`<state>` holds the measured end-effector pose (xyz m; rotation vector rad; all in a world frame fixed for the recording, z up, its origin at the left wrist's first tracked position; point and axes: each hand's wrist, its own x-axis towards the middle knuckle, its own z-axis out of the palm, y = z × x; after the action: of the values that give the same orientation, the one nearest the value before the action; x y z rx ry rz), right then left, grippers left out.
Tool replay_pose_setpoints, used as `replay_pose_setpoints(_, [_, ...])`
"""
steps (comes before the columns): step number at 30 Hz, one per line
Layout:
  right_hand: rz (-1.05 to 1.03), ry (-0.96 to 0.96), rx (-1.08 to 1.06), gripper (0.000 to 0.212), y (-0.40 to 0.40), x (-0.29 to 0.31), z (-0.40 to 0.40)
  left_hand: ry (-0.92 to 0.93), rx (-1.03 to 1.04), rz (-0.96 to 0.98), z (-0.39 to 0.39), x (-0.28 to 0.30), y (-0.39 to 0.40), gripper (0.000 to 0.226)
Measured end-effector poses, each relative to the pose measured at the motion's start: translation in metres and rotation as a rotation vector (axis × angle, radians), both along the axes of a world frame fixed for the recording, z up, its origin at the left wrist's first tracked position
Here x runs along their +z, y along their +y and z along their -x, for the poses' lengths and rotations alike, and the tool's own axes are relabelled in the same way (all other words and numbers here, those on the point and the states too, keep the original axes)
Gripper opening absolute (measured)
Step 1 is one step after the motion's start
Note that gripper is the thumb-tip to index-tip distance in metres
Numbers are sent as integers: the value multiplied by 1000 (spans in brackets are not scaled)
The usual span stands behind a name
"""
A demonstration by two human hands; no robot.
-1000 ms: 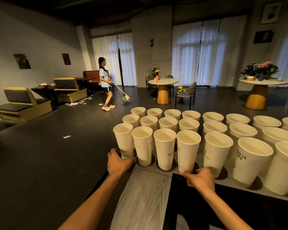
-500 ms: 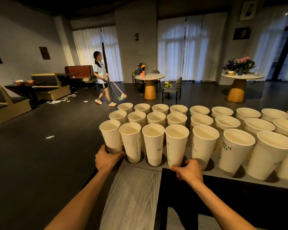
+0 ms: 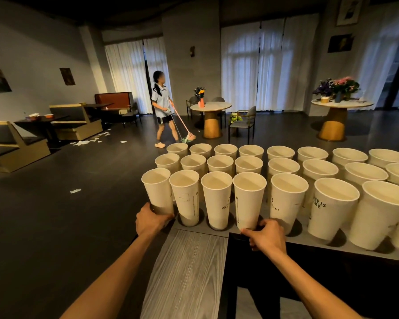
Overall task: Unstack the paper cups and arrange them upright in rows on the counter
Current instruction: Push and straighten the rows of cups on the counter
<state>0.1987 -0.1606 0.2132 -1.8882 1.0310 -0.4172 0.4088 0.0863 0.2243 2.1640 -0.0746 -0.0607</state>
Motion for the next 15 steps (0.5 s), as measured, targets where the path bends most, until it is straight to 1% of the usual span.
replay_pose_setpoints(5, [10, 14, 19, 36, -3, -2, 0, 21, 5, -5, 3, -1, -1, 87])
replay_pose_setpoints(9, [61, 38, 33, 56, -4, -5, -3, 46, -5, 7, 1, -1, 0, 87])
replay_pose_setpoints(15, [93, 68, 24, 54, -4, -6, -5, 53, 13, -3, 2, 0, -3, 85])
